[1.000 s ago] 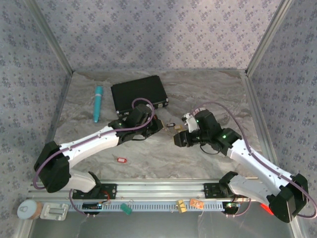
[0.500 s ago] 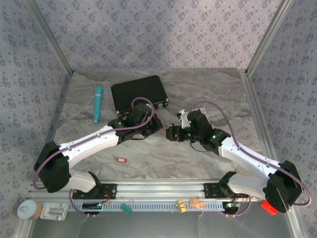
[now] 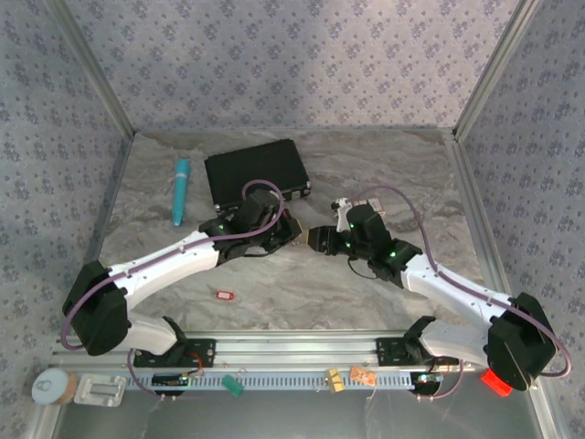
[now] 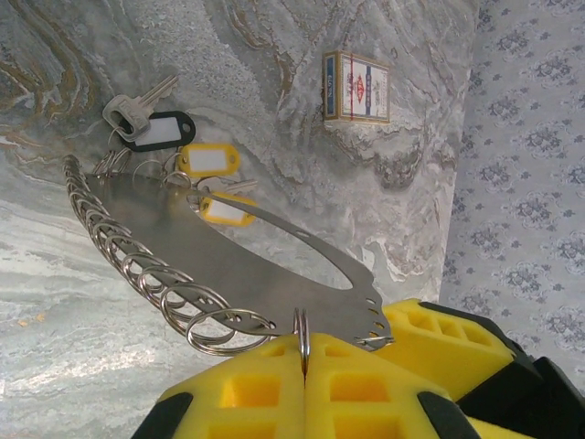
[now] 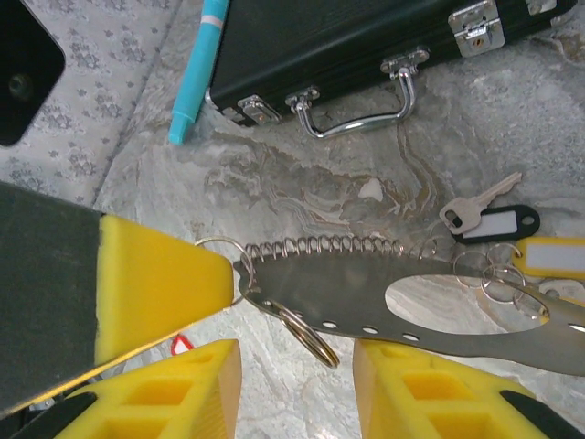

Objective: Put the keys on the keyring

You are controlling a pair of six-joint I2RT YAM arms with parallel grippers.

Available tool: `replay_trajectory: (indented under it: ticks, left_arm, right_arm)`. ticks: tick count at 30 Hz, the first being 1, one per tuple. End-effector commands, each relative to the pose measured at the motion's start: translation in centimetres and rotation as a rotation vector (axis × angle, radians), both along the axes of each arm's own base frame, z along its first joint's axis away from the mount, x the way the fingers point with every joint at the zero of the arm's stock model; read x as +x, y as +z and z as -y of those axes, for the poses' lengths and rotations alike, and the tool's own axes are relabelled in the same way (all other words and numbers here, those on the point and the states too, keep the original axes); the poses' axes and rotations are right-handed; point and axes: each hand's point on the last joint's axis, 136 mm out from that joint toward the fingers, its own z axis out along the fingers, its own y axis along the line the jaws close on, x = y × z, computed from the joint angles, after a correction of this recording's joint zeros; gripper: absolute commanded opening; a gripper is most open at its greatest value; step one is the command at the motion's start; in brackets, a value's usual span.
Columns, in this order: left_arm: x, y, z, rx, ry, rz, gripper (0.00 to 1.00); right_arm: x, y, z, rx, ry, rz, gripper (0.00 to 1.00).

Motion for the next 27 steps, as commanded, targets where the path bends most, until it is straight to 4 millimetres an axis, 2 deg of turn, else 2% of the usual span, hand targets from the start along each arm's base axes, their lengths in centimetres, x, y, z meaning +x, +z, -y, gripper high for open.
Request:
replay_trajectory:
  ticks: [1,9,24,25,27]
  left_arm:
    - [0.4,2.4,0.6,-0.068,0.01,0.021,0.0]
    - [0.3,2.3,0.6,-0.069,0.008,0.016,0.0]
    - [0.3,2.2,0.3,-0.065,0.029,0.007,0.0]
    - [0.3,2.2,0.2,-0.063,0.03,0.009,0.02]
    - [0.4,2.2,0.0,-0.054,0.036,0.017,0.16]
  right_arm:
    - [0.9,0.3,0.0,0.018,-0.029,0.022,0.36]
    - [1.1,0.5,-0.4,0.028,-0.018,0.026,0.26]
    - [1.8,0.3,0.8,-0.064,-0.046,0.061,0.0]
    - [1.8,0.3,0.8,-0.069,-0.047,0.062,0.0]
    - [1.8,0.3,1.0,-0.084,-0.043,0.064,0.0]
